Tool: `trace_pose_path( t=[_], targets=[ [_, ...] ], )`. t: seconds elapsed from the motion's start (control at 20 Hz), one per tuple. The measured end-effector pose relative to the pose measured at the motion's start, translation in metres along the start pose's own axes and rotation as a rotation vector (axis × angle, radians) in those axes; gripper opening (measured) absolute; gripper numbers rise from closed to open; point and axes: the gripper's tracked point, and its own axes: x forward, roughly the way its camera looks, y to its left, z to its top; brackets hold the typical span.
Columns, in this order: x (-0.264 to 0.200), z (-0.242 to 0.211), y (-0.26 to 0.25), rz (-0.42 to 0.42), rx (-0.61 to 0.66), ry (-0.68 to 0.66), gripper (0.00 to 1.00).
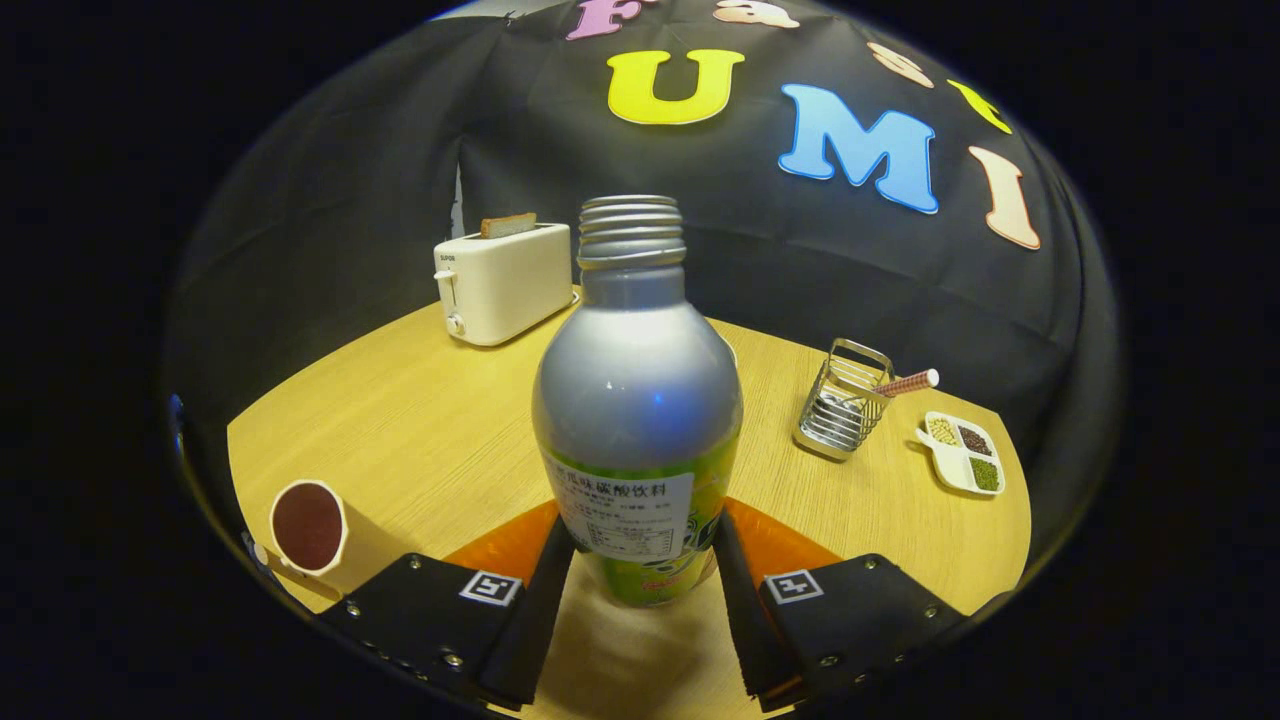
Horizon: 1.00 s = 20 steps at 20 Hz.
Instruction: Take the bottle from table, then pour the juice into the cup, finally place the bottle on the coaster
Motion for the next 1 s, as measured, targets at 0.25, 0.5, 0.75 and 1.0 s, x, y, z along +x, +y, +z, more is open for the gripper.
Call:
trace_pose_path(
  t=[0.25, 0.5, 0.75, 1.0],
  targets=[
    [0.017, 0.003, -0.011, -0.047, -0.023, -0.039, 0.74],
    [0.028, 0.001, -0.013, -0.033, 0.025, -0.049, 0.77],
    [0.031, -0.006, -0.017, -0.046, 0.062, -0.056, 0.78],
    [0.034, -0.017, -0.018, -0.042, 0.115, -0.054, 0.8]
  ],
)
